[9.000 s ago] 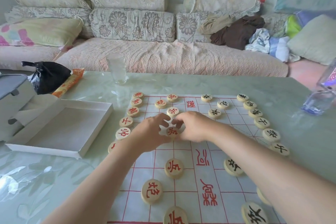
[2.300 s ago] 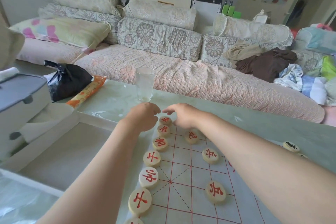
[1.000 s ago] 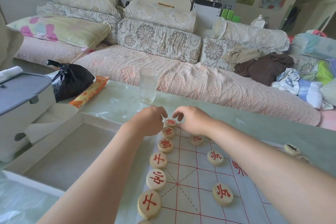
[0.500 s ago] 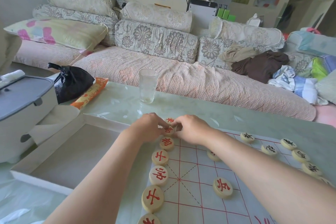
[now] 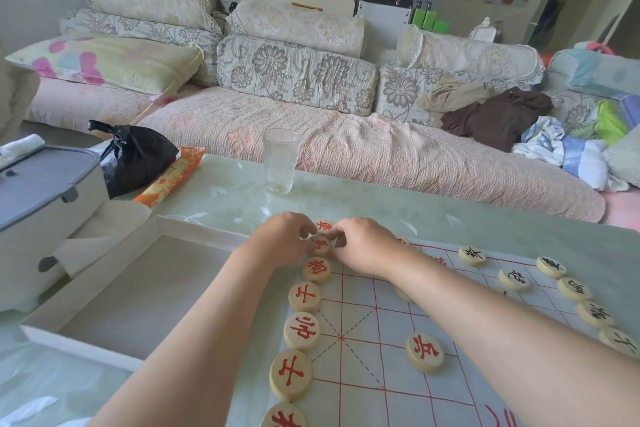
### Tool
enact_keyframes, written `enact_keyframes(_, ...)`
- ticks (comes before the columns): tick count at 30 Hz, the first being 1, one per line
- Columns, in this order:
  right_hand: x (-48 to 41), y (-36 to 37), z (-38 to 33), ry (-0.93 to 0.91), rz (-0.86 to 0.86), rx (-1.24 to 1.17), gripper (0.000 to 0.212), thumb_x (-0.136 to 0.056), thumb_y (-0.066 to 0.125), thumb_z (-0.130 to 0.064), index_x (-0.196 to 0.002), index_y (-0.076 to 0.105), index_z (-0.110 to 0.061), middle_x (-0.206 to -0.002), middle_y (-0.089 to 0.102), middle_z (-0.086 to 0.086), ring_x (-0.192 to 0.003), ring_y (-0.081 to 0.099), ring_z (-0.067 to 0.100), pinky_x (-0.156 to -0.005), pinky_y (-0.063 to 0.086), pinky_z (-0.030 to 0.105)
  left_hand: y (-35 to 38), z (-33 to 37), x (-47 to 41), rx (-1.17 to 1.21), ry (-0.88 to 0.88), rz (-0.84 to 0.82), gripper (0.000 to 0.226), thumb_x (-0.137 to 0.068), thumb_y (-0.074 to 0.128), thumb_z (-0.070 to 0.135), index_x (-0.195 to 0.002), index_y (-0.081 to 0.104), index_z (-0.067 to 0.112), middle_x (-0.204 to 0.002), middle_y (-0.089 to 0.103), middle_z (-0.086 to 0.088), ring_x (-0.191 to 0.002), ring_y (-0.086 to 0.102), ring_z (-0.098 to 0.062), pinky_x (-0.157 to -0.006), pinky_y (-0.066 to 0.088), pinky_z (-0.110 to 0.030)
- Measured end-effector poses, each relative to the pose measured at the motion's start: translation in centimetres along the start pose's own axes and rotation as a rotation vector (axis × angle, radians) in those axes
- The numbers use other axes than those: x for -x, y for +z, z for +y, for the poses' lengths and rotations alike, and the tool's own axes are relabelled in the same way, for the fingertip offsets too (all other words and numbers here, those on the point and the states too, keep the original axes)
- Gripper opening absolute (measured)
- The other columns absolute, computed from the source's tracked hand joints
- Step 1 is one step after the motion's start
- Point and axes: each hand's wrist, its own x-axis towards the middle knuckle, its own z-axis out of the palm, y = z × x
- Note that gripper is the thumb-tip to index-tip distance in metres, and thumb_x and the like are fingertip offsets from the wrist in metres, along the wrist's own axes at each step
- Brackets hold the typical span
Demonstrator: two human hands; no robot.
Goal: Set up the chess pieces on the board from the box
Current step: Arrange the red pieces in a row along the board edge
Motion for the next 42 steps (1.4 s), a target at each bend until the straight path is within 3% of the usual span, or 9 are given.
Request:
enact_keyframes(3,0.0,0.2,0.0,0.004,-0.004,-0.004,0.026,-0.089,0.062,-0.038,-0.114,0.068,-0.038,-0.113,0.066,-0.008,-0.106,0.06,0.019,-0.081,0.049,0.032,0.1,-0.1,-0.2,-0.007,-0.042,-0.003,0.025,-0.084,0.07,0.03,-0.109,0.069,0.03,-0.108,0.068,0.01,-0.104,0.062,-0.015,-0.095,0.049,-0.035)
enact_keyframes(9,-0.1,0.0,-0.1,0.02,0.022,0.0,0.02,-0.089,0.062,-0.038,-0.108,0.069,-0.037,-0.113,0.065,-0.009,-0.105,0.06,0.018,-0.082,0.049,0.031,0.0,0.0,-0.2,-0.001,-0.061,-0.026,0.032,-0.084,0.069,0.037,-0.115,0.068,0.033,-0.114,0.068,0.013,-0.108,0.061,-0.012,-0.098,0.047,-0.034)
enact_keyframes(13,-0.1,0.4,0.1,0.019,0.026,0.011,0.028,-0.088,0.064,-0.046,-0.114,0.067,-0.037,-0.11,0.065,-0.011,-0.102,0.061,0.016,-0.074,0.046,0.029,-0.2,0.3,0.0,-0.018,-0.046,-0.024,0.032,-0.084,0.069,0.036,-0.116,0.068,0.033,-0.114,0.067,0.014,-0.108,0.06,-0.012,-0.098,0.047,-0.033)
enact_keyframes(17,0.3,0.3,0.2,0.009,0.059,-0.017,0.032,-0.09,0.061,-0.046,-0.121,0.061,-0.036,-0.11,0.064,-0.012,-0.103,0.06,0.014,-0.078,0.048,0.031,-0.8,0.6,0.4,-0.028,-0.035,0.002,0.036,-0.088,0.065,0.033,-0.124,0.062,0.03,-0.116,0.064,0.013,-0.11,0.058,-0.012,-0.099,0.044,-0.031)
enact_keyframes(21,1.5,-0.4,-0.1,-0.05,0.06,-0.042,0.029,-0.088,0.063,-0.038,-0.117,0.063,-0.037,-0.107,0.064,-0.016,-0.103,0.059,0.012,-0.081,0.047,0.03,-2.3,0.6,1.0,-0.076,0.014,0.013,0.022,-0.085,0.067,0.028,-0.107,0.067,0.029,-0.099,0.065,0.011,-0.099,0.06,-0.014,-0.092,0.048,-0.031)
enact_keyframes(25,2.9,-0.6,-0.5,-0.126,-0.045,0.024,0.045,-0.084,0.062,-0.031,-0.127,0.059,-0.043,-0.107,0.062,-0.019,-0.106,0.058,0.011,-0.089,0.05,0.032,-3.6,0.7,2.0,-0.085,0.032,-0.067,0.013,-0.08,0.071,0.03,-0.092,0.069,0.032,-0.091,0.066,0.015,-0.088,0.061,-0.008,-0.083,0.05,-0.024)
enact_keyframes(31,3.3,0.0,-1.3,-0.212,-0.104,0.148,0.044,-0.091,0.057,-0.035,-0.133,0.054,-0.048,-0.124,0.058,-0.009,-0.117,0.054,0.017,-0.083,0.041,0.029,-3.6,1.1,3.5,-0.026,0.018,-0.184,0.024,-0.072,0.08,0.037,-0.094,0.075,0.03,-0.088,0.07,0.016,-0.081,0.064,-0.002,-0.068,0.046,-0.013)
enact_keyframes(36,3.3,-0.1,-1.9,-0.176,-0.043,0.153,0.037,-0.088,0.063,-0.053,-0.121,0.06,-0.038,-0.114,0.058,-0.01,-0.11,0.056,0.017,-0.077,0.038,0.03,-3.4,0.6,3.7,-0.03,0.017,-0.19,0.029,-0.073,0.079,0.035,-0.102,0.073,0.032,-0.094,0.069,0.016,-0.085,0.063,-0.003,-0.074,0.047,-0.014)
enact_keyframes(42,3.6,0.0,-1.5,-0.124,-0.045,0.162,0.043,-0.086,0.064,-0.05,-0.127,0.058,-0.038,-0.119,0.059,-0.01,-0.112,0.055,0.016,-0.081,0.043,0.03,-3.5,0.8,3.8,-0.139,0.025,-0.189,0.033,-0.073,0.075,0.048,-0.105,0.07,0.042,-0.096,0.067,0.02,-0.094,0.059,-0.005,-0.085,0.039,-0.021)
